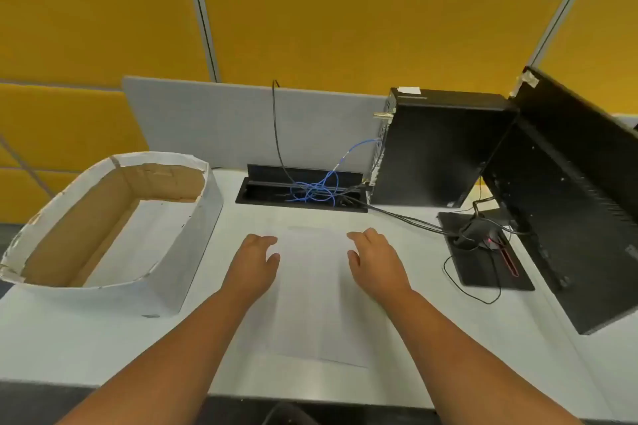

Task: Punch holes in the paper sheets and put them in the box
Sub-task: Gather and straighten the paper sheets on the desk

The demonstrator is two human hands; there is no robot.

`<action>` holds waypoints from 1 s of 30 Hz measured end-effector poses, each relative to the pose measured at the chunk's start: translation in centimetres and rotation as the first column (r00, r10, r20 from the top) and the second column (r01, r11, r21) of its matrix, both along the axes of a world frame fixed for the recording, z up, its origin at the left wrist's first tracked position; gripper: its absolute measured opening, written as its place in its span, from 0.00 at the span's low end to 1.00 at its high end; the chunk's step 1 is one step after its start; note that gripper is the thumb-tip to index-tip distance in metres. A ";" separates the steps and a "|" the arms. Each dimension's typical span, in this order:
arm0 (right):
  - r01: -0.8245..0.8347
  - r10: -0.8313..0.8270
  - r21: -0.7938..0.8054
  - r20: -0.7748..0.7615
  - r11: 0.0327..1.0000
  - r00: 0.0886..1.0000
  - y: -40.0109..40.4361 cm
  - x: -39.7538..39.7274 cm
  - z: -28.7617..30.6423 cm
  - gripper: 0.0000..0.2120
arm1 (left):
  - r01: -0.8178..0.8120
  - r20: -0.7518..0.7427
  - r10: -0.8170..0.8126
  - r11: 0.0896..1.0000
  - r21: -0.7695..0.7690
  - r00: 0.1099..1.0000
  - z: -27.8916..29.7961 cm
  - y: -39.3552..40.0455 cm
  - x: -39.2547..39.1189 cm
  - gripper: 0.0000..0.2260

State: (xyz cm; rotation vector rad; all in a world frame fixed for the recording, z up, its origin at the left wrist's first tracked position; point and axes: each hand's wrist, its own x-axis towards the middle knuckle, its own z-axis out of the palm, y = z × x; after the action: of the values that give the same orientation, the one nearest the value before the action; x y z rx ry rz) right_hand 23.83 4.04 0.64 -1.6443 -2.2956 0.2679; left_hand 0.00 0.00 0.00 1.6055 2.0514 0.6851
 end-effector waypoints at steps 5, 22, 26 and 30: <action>0.040 -0.040 -0.083 -0.004 0.996 0.999 0.4 -0.8 -3.1 0.18 | -0.002 0.043 0.005 0.997 -0.072 0.999 -2.3 0.5 -1.6 0.17; 0.016 -0.017 -0.218 0.000 0.976 1.000 0.9 -7.5 -10.7 0.22 | 0.008 0.224 0.060 0.956 -0.293 0.973 -8.5 4.3 -7.3 0.15; 0.021 -0.017 -0.206 0.022 0.978 1.000 1.7 -7.0 -12.1 0.26 | -0.027 0.273 0.106 0.961 -0.276 0.956 -8.8 5.1 -7.6 0.18; -0.027 0.041 -0.241 0.051 0.970 0.998 2.3 -7.0 -12.5 0.25 | -0.060 0.315 0.143 0.964 -0.259 0.938 -8.9 6.2 -7.4 0.18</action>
State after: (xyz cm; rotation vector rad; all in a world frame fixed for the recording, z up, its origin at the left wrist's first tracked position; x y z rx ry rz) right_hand 16.84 6.30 -11.85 -1.7455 -2.4143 0.5335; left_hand -7.37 6.17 -8.86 1.1633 1.8934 0.6564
